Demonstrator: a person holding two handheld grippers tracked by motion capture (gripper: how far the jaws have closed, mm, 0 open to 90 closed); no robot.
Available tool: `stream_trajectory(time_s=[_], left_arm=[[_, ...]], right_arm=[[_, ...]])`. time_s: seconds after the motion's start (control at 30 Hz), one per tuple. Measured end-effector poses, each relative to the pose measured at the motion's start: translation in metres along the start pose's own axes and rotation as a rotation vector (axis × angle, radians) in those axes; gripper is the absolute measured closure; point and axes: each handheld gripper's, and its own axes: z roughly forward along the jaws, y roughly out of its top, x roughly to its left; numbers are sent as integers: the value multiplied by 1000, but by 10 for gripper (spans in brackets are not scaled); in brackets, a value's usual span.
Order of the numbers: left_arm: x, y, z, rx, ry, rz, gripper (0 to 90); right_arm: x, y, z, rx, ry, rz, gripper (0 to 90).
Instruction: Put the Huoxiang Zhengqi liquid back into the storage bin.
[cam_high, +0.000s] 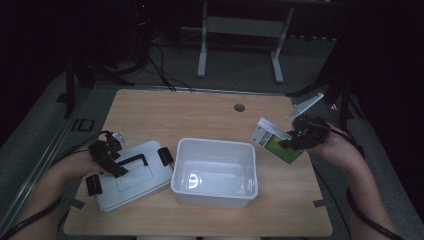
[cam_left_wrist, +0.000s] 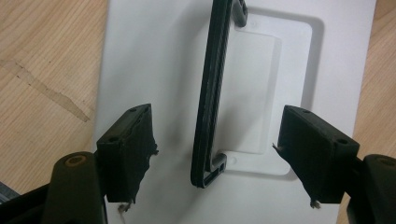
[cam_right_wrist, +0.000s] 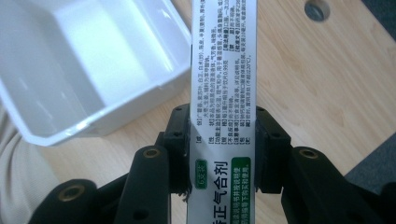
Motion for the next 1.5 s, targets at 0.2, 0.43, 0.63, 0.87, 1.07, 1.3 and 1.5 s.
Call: stream_trajectory(time_s=[0.2,0.43,0.63,0.87,1.07,1.3,1.5], left_arm=[[0,-1,0,2,2,1,272],[-1,0,-1,1,5,2,272],[-1,0,0,0,4,-1,272],[-1,-2,-1,6,8,3,272],[0,-3,-2,5,10,3,272],[0,-4,0,9,11,0,272],[-1,-4,1,10,0,1,272]], right_arm=[[20,17,-10,-34,43,-84,639],[44,36,-11,-36,89,-167,639],[57,47,-8,-42,115,-218,639],[87,71,5,-5,167,-323,639],[102,81,19,23,202,-373,639],[113,87,33,62,232,-409,639],[117,86,49,82,242,-415,639]])
